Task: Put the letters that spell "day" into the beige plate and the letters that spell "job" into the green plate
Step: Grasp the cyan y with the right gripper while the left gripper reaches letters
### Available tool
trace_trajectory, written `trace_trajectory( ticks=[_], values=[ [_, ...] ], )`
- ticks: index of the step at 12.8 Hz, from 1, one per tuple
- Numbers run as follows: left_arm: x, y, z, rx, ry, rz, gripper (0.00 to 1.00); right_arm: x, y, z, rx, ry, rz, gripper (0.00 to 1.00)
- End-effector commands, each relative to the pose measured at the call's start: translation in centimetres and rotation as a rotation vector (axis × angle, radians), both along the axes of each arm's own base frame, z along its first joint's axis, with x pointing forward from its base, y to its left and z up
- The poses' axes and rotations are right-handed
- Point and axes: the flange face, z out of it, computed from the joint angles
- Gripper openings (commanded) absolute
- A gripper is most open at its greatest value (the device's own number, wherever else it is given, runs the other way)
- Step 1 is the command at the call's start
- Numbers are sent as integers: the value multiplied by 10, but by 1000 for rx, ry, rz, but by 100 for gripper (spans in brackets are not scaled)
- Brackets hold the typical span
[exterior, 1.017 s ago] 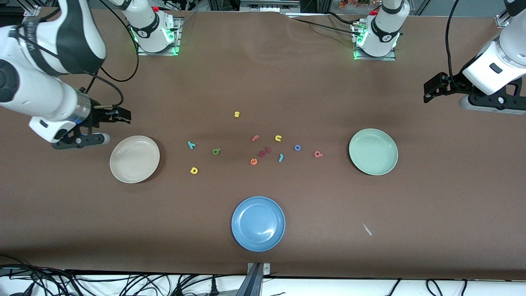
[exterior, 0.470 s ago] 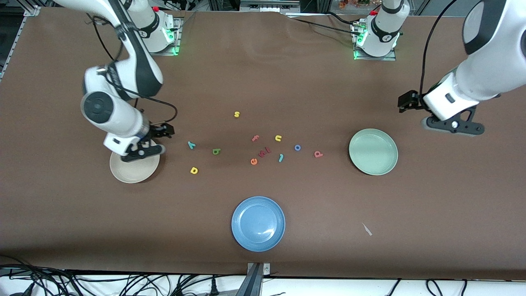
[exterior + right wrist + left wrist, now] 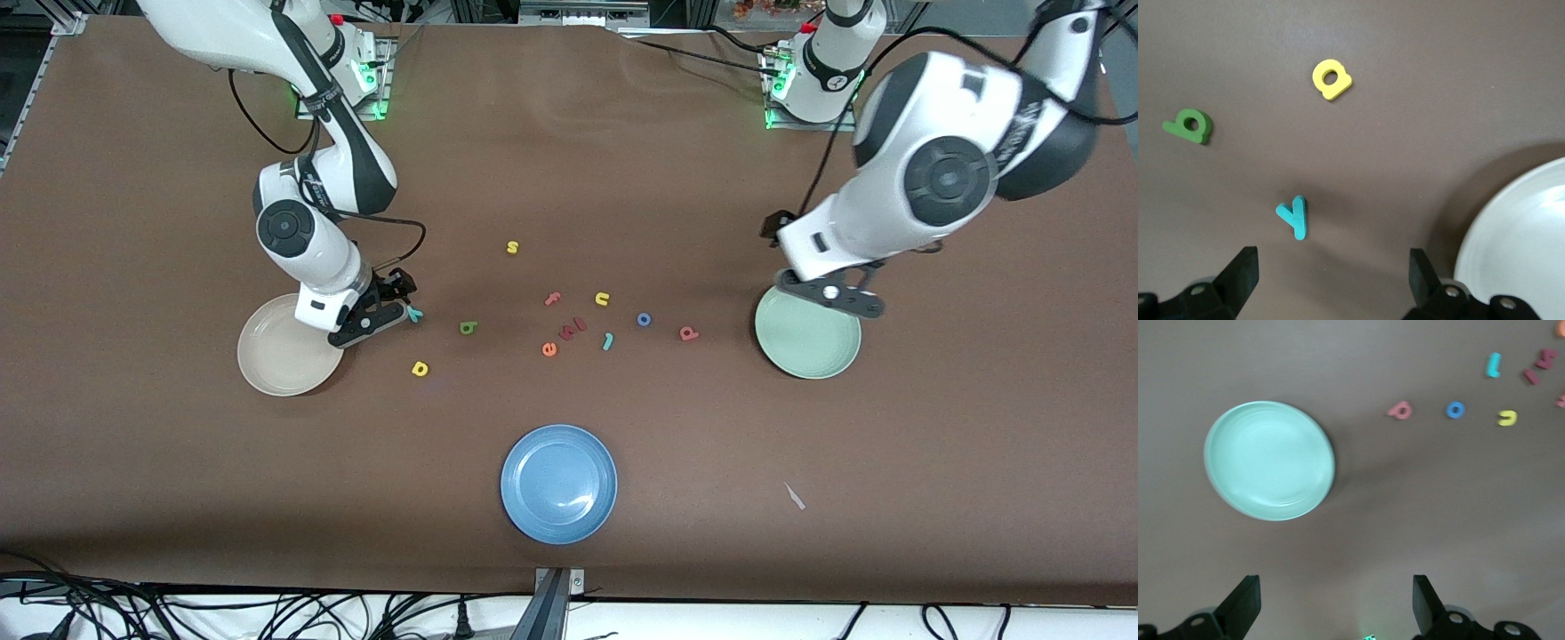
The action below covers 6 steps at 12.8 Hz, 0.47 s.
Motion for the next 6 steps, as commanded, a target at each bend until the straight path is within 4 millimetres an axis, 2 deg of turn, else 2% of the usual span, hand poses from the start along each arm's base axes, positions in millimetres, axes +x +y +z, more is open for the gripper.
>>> trace_trajectory(
  ticks=[1, 3, 4, 6],
  values=[
    [20, -42, -25, -31, 26, -55, 100, -3, 5, -11, 13, -35, 77, 100],
    [24, -68, -39, -107, 17, -56, 100, -1, 9, -23, 21, -48, 113, 100],
    [30, -73, -50, -128, -8, -50, 100, 0, 9, -30, 24, -55, 123, 100],
    [27, -98, -71, -131, -15, -73, 100, -3, 16, -40, 28, -60, 142, 97]
  ],
)
